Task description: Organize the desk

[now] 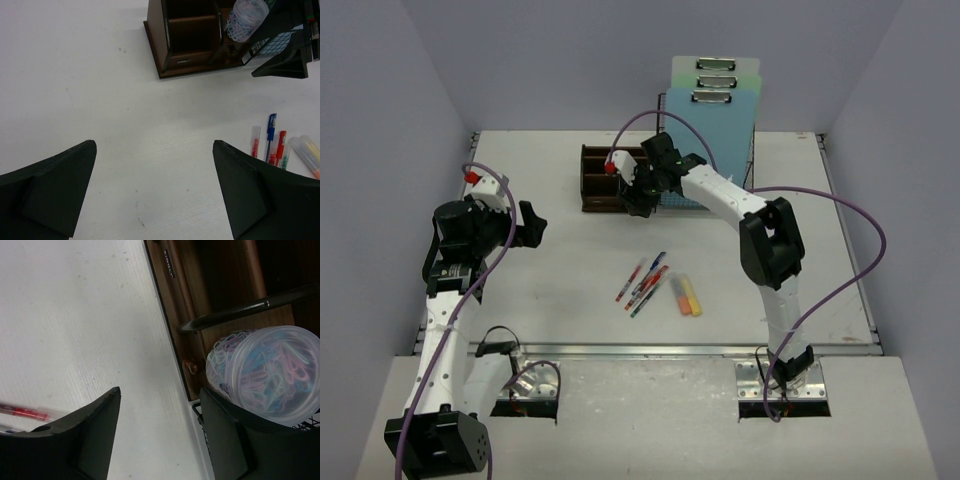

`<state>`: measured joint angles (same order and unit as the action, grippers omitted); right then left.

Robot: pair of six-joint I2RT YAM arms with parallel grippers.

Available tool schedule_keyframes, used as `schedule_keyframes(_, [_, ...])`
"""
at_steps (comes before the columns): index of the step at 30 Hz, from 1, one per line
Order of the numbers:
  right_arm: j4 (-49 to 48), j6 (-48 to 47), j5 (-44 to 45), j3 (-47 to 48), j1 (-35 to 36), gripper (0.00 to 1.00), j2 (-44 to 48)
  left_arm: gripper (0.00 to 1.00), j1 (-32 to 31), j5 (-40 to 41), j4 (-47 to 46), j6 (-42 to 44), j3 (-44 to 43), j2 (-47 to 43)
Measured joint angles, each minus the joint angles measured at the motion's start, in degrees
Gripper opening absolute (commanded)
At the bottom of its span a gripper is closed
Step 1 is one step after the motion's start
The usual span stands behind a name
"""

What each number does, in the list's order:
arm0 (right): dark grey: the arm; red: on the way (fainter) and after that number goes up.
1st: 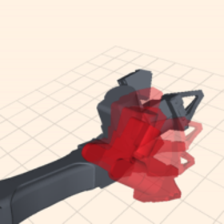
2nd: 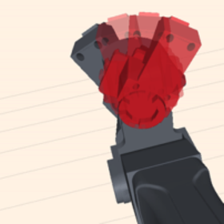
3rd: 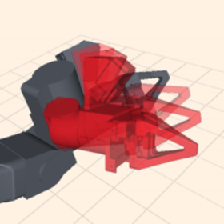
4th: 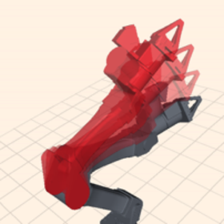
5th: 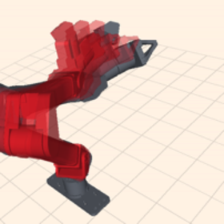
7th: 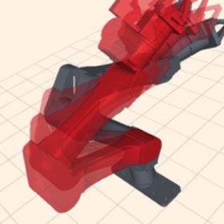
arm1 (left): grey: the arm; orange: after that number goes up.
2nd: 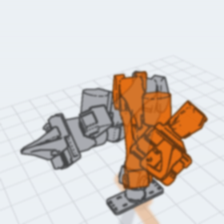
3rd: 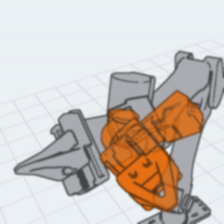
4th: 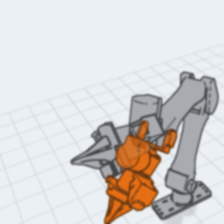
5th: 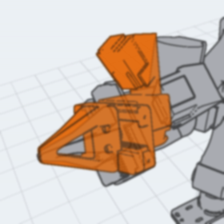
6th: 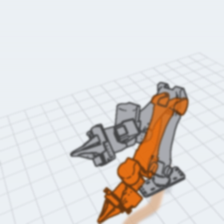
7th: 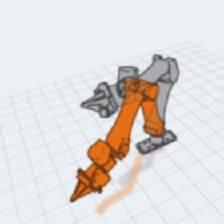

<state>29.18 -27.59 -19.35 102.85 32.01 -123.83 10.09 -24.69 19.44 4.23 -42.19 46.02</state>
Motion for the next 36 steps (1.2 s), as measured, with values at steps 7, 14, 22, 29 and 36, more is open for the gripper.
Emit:
schedule_keyframes(7, [0.0, -0.7, 0.0, 0.0, 0.0, 0.86, 0.0, 1.0, 0.0, 0.0, 0.0, 0.0, 0.0, 0.0])
schedule_keyframes(14, [-0.5, -0.9, 0.1, 0.0, 0.0, 0.99, 0.0, 1.0, 0.0, 0.0, 0.0, 0.0, 0.0, 0.0])
schedule_keyframes(22, [0.0, -0.6, -1.1, 0.0, 0.0, 0.61, 0.1, 1.0, 0.0, 0.0, 0.0, 0.0, 0.0, 0.0])
schedule_keyframes(29, [4.8, 3.0, -4.9, -6.9, 0.0, 0.29, 10.1, 1.0, 0.0, 0.0, 0.0, 0.0, 0.3, -0.3])
schedule_keyframes(36, [4.4, 13.4, 3.1, -33.5, 0.1, 0.37, 35.0, 1.0, 0.0, 0.2, -0.2, 0.0, 0.3, -0.6])
